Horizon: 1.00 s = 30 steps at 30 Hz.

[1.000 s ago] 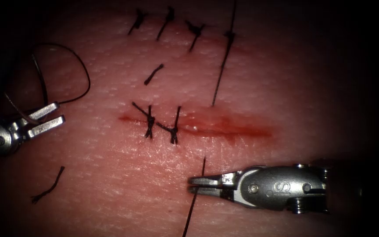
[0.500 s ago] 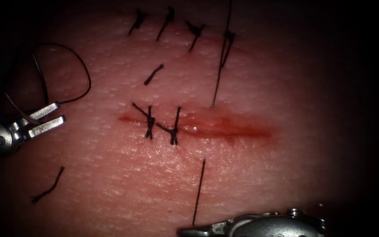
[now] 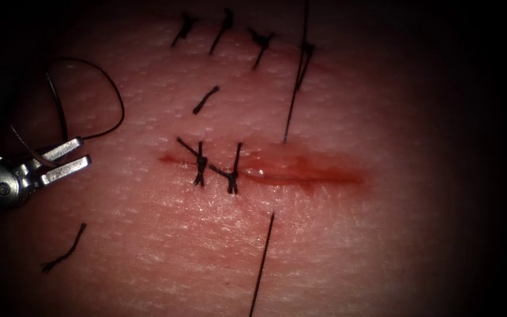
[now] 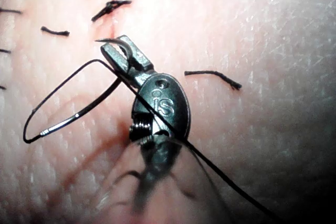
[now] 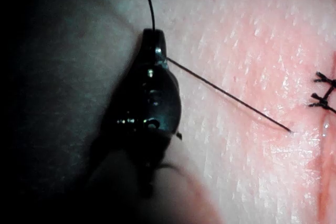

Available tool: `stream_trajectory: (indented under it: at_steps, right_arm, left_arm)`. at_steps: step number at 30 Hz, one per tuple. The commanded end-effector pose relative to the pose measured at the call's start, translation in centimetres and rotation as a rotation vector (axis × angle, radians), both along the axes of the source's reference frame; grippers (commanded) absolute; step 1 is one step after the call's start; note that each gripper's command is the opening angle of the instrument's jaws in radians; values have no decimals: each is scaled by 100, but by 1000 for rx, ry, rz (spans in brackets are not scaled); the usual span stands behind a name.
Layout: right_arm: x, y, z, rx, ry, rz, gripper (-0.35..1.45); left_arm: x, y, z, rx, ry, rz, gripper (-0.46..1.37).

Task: Wound Closure
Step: With the right gripper, repeatedly pull the suture through the wound.

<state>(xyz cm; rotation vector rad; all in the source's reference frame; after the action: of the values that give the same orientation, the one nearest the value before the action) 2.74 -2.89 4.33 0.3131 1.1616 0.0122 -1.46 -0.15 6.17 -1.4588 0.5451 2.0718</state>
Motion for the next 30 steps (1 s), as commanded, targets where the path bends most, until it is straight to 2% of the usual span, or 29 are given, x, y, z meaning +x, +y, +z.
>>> stream_trajectory:
  at_steps: [1,10,15,19,20,21,22,24,26,30]
  right_arm:
    - [1,-4,-3,4,1,0,-35]
    - [14,-35,-28,24,9,-19,-35]
    - [21,-42,-35,23,5,-23,-35]
    - [23,-34,-35,29,-3,-24,-35]
    - [22,-31,-34,30,-7,-24,-14]
    - [20,-30,-33,27,-12,-16,32]
    - [17,-27,-31,26,-22,1,95]
    - [10,-23,-28,17,-32,22,128]
    - [-2,-17,-26,9,-36,34,134]
    - [-35,3,-26,-4,-37,75,133]
  left_arm:
    - [0,0,0,3,-2,9,-35]
    - [1,0,-1,3,-2,9,-35]
    - [1,0,-1,3,-2,9,-35]
    - [1,0,-1,3,-2,9,-35]
    - [1,0,-1,3,-2,9,-35]
    - [1,0,-1,3,-2,9,-35]
    - [2,0,-1,3,-3,10,-35]
    - [2,0,-1,3,-3,10,-35]
    - [2,0,-1,3,-3,10,-35]
    - [2,0,0,3,-4,12,-35]
